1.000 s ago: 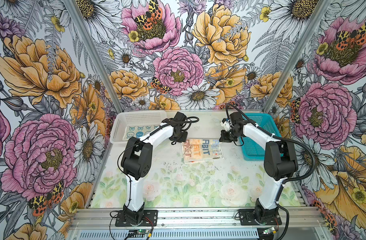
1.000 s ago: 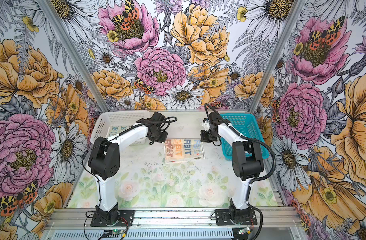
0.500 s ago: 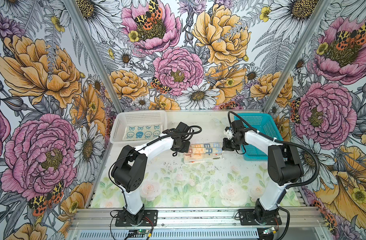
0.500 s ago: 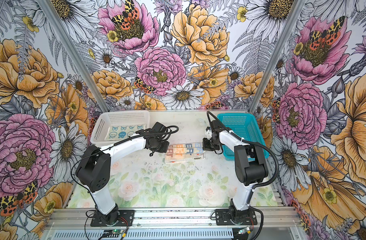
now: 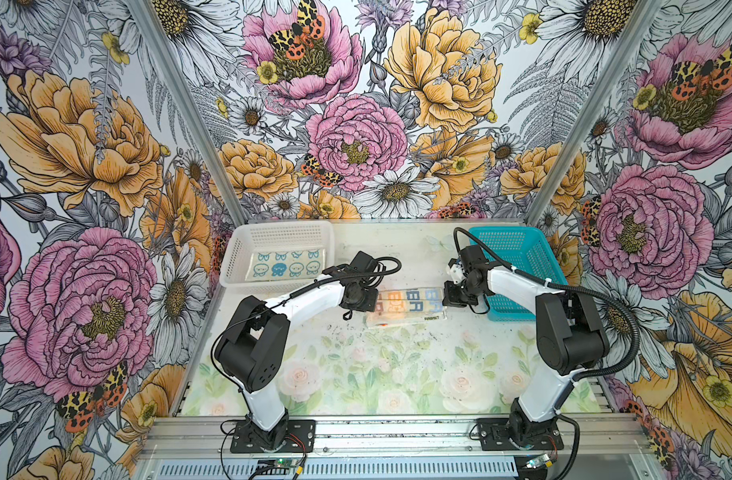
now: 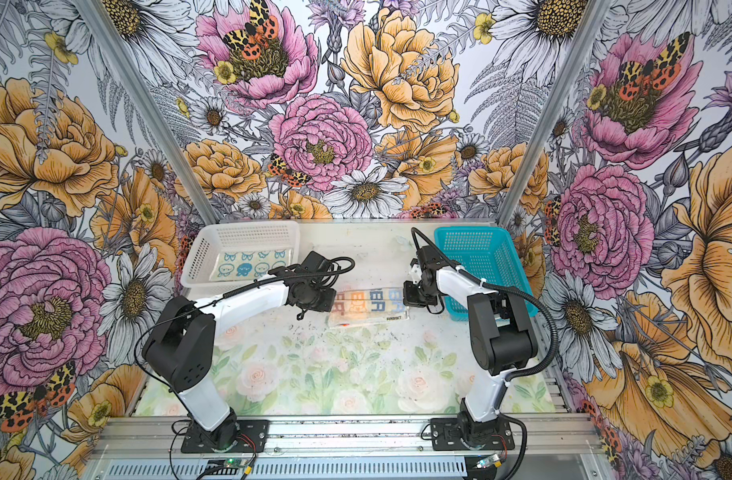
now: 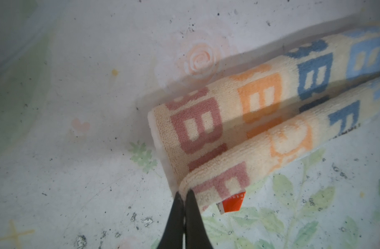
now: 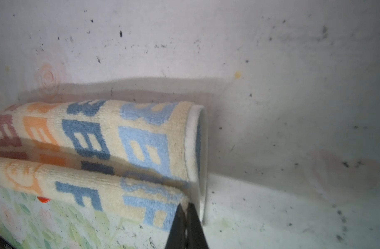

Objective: Fold and stack the towels

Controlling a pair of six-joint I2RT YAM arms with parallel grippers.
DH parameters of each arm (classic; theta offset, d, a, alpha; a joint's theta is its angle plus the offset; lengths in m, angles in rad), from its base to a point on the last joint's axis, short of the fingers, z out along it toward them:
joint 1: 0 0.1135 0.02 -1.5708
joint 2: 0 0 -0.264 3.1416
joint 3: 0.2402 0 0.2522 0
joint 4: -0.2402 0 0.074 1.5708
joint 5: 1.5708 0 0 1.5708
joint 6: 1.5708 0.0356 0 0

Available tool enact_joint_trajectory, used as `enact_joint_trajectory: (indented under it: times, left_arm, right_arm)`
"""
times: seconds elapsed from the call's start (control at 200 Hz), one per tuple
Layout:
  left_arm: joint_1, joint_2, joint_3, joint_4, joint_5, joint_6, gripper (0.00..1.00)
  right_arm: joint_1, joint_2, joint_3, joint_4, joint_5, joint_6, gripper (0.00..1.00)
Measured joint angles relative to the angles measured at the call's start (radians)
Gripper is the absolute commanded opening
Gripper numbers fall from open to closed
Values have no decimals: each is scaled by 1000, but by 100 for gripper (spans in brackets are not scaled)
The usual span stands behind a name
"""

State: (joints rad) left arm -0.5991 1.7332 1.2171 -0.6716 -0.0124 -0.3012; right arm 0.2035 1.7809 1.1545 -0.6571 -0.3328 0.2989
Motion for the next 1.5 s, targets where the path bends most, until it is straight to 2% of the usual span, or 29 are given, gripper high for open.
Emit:
enact_joint_trajectory:
  times: [0.075,0.205,0.25,0.28,0.34,0.42,0.535,0.605,0.721,0.866,1.151,1.291,1.441,1.496]
  left_arm:
    - [0,-1,-7,8,0,-7,0]
    - [-9,2,-34,16,0,-15,0]
    - [-15,6,-40,15,-2,-17,4]
    - [-19,9,-43,15,-3,-18,12]
    - [-27,11,-47,12,-3,-25,42]
    - [-29,11,-47,9,-3,-36,53]
    - [-29,9,-37,-9,-9,-43,81]
    - [-29,3,-18,-23,-12,-55,98]
    - [-26,-24,34,-31,0,-94,99]
    - [-26,-66,48,40,69,-181,99]
    - [-27,-21,-144,187,208,-320,99]
    - [-27,5,-177,206,231,-333,99]
    - [-14,1,-169,184,230,-321,99]
    - [-4,1,-154,158,222,-308,99]
  right_arm:
    - [0,0,-2,5,0,0,0]
    - [11,0,-8,12,5,1,11]
    - [18,0,-13,13,12,1,15]
    - [21,0,-15,13,18,2,19]
    - [23,0,-19,13,24,5,29]
    - [26,-1,-21,12,33,10,42]
    - [32,-43,-34,11,34,27,60]
    - [36,-90,-37,11,31,35,66]
    - [45,-148,-27,13,-5,58,70]
    - [77,-136,-9,39,-68,95,77]
    - [129,-5,-25,94,-124,124,81]
    - [117,24,-25,101,-124,123,85]
    - [103,13,-25,102,-119,122,99]
    - [92,1,-25,102,-116,115,99]
